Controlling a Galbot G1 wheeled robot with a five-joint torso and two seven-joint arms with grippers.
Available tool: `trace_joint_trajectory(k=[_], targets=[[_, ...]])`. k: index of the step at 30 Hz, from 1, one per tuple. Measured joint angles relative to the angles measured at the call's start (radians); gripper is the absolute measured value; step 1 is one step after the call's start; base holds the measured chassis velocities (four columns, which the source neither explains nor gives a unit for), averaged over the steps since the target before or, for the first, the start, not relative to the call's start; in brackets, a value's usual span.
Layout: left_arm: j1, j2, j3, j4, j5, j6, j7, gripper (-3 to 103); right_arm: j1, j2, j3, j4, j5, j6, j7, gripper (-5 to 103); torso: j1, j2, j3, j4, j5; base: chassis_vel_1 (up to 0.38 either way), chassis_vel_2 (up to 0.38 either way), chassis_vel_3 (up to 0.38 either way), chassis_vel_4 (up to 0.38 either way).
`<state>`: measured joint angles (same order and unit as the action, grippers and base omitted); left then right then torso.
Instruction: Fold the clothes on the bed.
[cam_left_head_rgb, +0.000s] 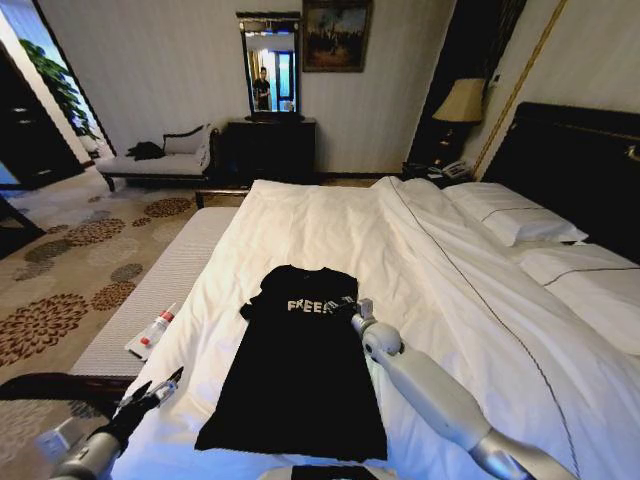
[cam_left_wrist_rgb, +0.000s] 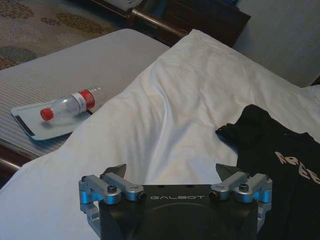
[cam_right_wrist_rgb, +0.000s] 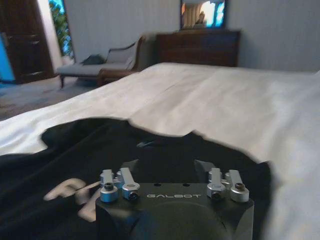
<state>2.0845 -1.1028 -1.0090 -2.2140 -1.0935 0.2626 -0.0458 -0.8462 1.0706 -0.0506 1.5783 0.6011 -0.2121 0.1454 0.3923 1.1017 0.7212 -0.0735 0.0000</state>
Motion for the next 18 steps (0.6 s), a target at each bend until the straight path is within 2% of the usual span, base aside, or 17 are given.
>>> trace_joint_trajectory(k=[3, 6, 9, 11, 18], targets=[[-0.001, -0.001, 0.005, -0.002, 0.003, 0.001, 0.0, 100, -0.011, -0.009, 0.02, -0.026, -0.029, 0.036, 0.0, 68, 0.0, 0.0, 0.0, 0.0001, 0.0, 0.0, 0.0, 0.0, 0.0], [-0.001, -0.005, 0.018, -0.008, 0.016, 0.001, -0.001, 100, -0.023, -0.015, 0.056, -0.093, -0.102, 0.12, 0.0, 85, 0.0, 0.0, 0.0, 0.0, 0.0, 0.0, 0.0, 0.0, 0.0], [-0.001, -0.006, 0.024, -0.012, 0.024, 0.002, -0.001, 100, -0.029, -0.014, 0.07, -0.113, -0.131, 0.148, 0.0, 90, 0.0, 0.0, 0.0, 0.0001, 0.0003, 0.0, 0.0, 0.0, 0.0], [-0.002, -0.008, 0.027, -0.019, 0.029, 0.004, -0.003, 100, -0.035, -0.008, 0.088, -0.14, -0.168, 0.188, 0.002, 99, 0.0, 0.0, 0.0, 0.0, 0.0001, 0.0, 0.0, 0.0, 0.0], [0.002, -0.011, 0.029, -0.035, 0.035, 0.006, -0.006, 100, -0.068, 0.001, 0.143, -0.168, -0.196, 0.197, 0.005, 100, 0.0, 0.0, 0.0, 0.0, 0.0003, 0.0, 0.0, 0.0, 0.0]])
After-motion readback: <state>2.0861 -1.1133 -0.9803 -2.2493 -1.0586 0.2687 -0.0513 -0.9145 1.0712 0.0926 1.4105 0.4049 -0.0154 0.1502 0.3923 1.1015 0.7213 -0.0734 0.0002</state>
